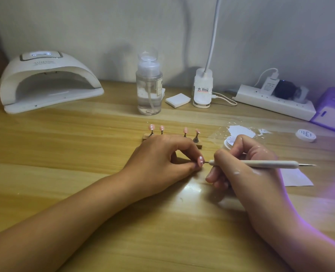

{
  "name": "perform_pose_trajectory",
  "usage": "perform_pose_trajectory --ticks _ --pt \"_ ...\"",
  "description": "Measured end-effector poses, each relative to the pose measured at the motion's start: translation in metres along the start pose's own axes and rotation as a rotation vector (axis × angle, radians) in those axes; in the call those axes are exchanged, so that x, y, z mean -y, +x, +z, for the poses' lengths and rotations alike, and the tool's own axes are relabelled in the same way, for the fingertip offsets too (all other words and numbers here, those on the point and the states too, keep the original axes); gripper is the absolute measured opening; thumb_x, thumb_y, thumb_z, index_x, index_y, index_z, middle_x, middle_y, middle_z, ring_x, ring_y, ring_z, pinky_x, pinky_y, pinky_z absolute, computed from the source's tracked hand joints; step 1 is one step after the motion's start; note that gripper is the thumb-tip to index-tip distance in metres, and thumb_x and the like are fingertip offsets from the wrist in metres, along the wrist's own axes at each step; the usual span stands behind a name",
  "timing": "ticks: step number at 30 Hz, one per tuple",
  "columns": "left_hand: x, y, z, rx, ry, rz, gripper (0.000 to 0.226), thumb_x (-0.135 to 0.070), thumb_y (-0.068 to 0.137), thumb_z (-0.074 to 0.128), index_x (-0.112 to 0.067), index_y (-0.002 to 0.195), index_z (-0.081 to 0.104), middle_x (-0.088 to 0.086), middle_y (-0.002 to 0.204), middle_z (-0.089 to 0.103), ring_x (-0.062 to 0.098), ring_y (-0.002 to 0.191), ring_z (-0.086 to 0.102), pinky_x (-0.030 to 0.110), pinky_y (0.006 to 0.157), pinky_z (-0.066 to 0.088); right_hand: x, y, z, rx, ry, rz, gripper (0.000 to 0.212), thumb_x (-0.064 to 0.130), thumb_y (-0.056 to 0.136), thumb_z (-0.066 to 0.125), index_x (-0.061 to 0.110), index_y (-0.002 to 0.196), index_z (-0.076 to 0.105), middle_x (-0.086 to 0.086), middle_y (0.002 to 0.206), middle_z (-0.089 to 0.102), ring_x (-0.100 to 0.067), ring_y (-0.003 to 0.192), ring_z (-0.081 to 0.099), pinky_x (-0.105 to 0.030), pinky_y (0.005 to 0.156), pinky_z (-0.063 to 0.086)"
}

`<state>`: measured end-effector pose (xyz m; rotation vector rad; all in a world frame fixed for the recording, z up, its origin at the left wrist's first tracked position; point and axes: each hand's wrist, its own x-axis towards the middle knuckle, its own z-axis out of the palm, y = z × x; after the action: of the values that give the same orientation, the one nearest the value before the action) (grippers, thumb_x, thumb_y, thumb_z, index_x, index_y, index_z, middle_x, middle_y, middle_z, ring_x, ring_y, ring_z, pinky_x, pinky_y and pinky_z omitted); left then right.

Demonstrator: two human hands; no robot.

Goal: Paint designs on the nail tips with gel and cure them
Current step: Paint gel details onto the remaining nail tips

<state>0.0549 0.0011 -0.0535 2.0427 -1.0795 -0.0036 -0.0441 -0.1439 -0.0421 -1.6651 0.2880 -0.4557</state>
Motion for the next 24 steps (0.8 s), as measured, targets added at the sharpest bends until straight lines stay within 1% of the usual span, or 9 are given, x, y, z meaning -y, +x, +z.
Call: perform_pose_trajectory --ticks 1,4,6,10,15,17,19,20,24 --pt "-0.0001 0.0001 0.0 0.0 -0.001 0.001 0.018 -0.023 0.081 0.077 -0.039 0.078 0.071 -0.027 0.075 0.063 0.003 0.052 0.048 0.022 0.056 0.032 -0.0003 0.0001 -0.0004 -0.004 0.0 0.0 0.028 0.01 0.073 0.064 0.023 0.055 0.047 -0.015 0.056 0.068 -0.017 0.041 0.056 -0.023 0.043 0.045" --pt "0.0 0.0002 0.0 0.001 -0.001 0.006 0.019 -0.022 0.081 0.077 -0.039 0.078 0.07 -0.028 0.074 0.062 0.002 0.052 0.048 0.022 0.055 0.032 -0.0003 0.0003 -0.0007 0.001 -0.008 -0.01 0.027 0.011 0.074 0.064 0.023 0.055 0.049 -0.014 0.057 0.068 -0.018 0.043 0.059 -0.024 0.045 0.047" --pt "-0.0001 0.0 -0.0002 0.003 0.0 0.007 0.02 -0.022 0.081 0.077 -0.04 0.077 0.069 -0.028 0.073 0.062 0.001 0.052 0.048 0.021 0.055 0.032 -0.0005 0.0002 -0.0003 0.001 0.003 -0.017 0.03 0.007 0.076 0.065 0.023 0.056 0.049 -0.015 0.056 0.068 -0.018 0.043 0.059 -0.023 0.044 0.047" --pt "-0.0011 -0.0001 -0.0006 0.002 0.014 0.009 0.022 -0.022 0.081 0.077 -0.042 0.077 0.068 -0.03 0.072 0.061 0.001 0.052 0.049 0.019 0.054 0.031 0.0006 -0.0001 0.0013 0.003 0.004 0.004 0.018 0.016 0.066 0.061 0.022 0.055 0.048 -0.015 0.055 0.067 -0.018 0.041 0.056 -0.023 0.043 0.045" --pt "-0.001 -0.0003 -0.001 0.005 0.009 0.012 0.02 -0.021 0.081 0.077 -0.039 0.078 0.07 -0.029 0.073 0.062 0.001 0.053 0.05 0.016 0.054 0.03 0.0014 -0.0015 0.0007 -0.014 -0.011 0.012 0.015 0.02 0.066 0.06 0.024 0.057 0.05 -0.014 0.057 0.068 -0.017 0.042 0.057 -0.025 0.046 0.044" --pt "-0.0008 -0.0001 -0.0009 0.004 0.01 0.01 0.02 -0.02 0.081 0.078 -0.039 0.078 0.07 -0.029 0.073 0.062 0.0 0.053 0.049 0.017 0.054 0.031 0.0018 -0.0018 0.0005 -0.007 -0.009 0.001 0.019 0.018 0.07 0.063 0.025 0.056 0.051 -0.014 0.057 0.069 -0.017 0.043 0.058 -0.026 0.046 0.046" --pt "-0.0008 -0.0001 -0.0007 0.001 0.006 0.012 0.02 -0.021 0.081 0.078 -0.039 0.078 0.07 -0.029 0.072 0.062 0.0 0.053 0.049 0.016 0.053 0.03 0.002 -0.0016 0.0003 0.0 -0.001 -0.011 0.03 0.01 0.077 0.066 0.024 0.055 0.051 -0.014 0.057 0.068 -0.017 0.044 0.059 -0.026 0.046 0.047" --pt "-0.001 -0.0002 -0.0007 0.002 0.006 0.013 0.021 -0.021 0.081 0.078 -0.04 0.078 0.069 -0.029 0.072 0.061 0.001 0.053 0.049 0.016 0.053 0.03 0.0024 -0.0016 0.0004 0.005 0.011 -0.013 0.034 0.006 0.079 0.064 0.024 0.054 0.05 -0.015 0.056 0.068 -0.017 0.043 0.058 -0.025 0.045 0.046" --pt "-0.0011 0.0 -0.001 0.003 0.003 0.016 0.021 -0.022 0.081 0.078 -0.04 0.077 0.069 -0.03 0.072 0.062 0.001 0.052 0.049 0.016 0.053 0.031 0.0033 -0.002 0.0006 0.01 0.02 -0.009 0.036 0.002 0.08 0.061 0.023 0.054 0.048 -0.015 0.055 0.067 -0.017 0.041 0.055 -0.023 0.042 0.044"
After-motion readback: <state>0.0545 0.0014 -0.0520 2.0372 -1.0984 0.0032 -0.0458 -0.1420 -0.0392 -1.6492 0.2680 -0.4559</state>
